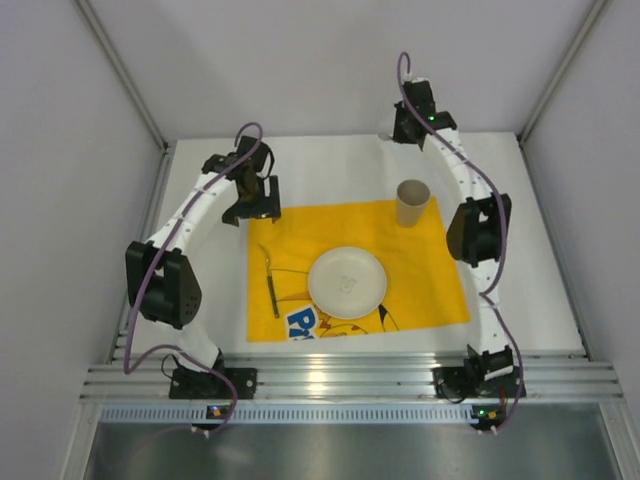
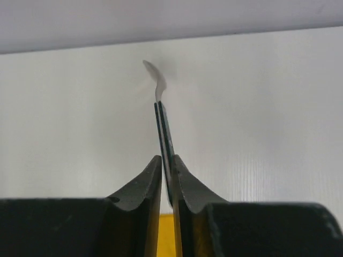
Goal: Set the dinner table for one person
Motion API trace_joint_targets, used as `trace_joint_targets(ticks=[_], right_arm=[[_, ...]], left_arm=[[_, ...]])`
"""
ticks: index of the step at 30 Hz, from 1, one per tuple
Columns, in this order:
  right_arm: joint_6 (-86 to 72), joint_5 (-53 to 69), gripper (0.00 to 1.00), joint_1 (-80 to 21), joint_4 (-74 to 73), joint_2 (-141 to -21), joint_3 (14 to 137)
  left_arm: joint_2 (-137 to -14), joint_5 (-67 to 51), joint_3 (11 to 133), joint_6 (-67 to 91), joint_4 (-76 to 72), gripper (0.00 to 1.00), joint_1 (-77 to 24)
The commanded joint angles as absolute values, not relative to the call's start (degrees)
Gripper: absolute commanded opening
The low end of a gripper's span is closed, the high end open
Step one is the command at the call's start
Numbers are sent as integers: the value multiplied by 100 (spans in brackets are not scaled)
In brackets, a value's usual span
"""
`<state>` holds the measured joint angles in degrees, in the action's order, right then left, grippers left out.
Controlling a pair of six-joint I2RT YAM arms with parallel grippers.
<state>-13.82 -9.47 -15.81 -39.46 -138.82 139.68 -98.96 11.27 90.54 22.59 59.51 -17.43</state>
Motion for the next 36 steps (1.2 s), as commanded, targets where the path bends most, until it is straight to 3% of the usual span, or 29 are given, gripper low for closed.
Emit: trace_joint_targets(ticks=[1, 12, 13, 14, 15, 18, 26, 36], right_arm=[[-1739, -449, 0, -1520, -3560, -12221, 13318], [-1328, -485, 0, -1521, -3551, -9827, 10725], [-1223, -379, 5, -1512, -3629, -9904, 10670], [-1143, -91, 19, -1512, -3673, -10010, 10670], [-1090, -36, 54, -1512, -3761, -10341, 10740], [-1037, 385, 66, -1494, -3780, -11018, 10941], [-1380, 1318, 76, -1345, -3692, -13103, 12883], [-731, 1073, 79, -1371, -3946, -13658, 12507]], left_arm=[[-10010, 879, 9308, 2303, 5564, 93, -1723], [-10502, 35, 9211, 2566, 4790, 91, -1749], [-10520, 35, 9211, 2575, 4747, 91, -1775], [-10503, -148, 9202, 2593, 4729, 91, -1793], [-10494, -158, 9193, 2601, 4720, 91, -1810], [-10337, -123, 9071, 2584, 4702, 91, -1872], [-9493, 351, 8271, 2549, 4939, 91, -1881], [-8464, 1063, 7559, 2584, 5388, 93, -1776]])
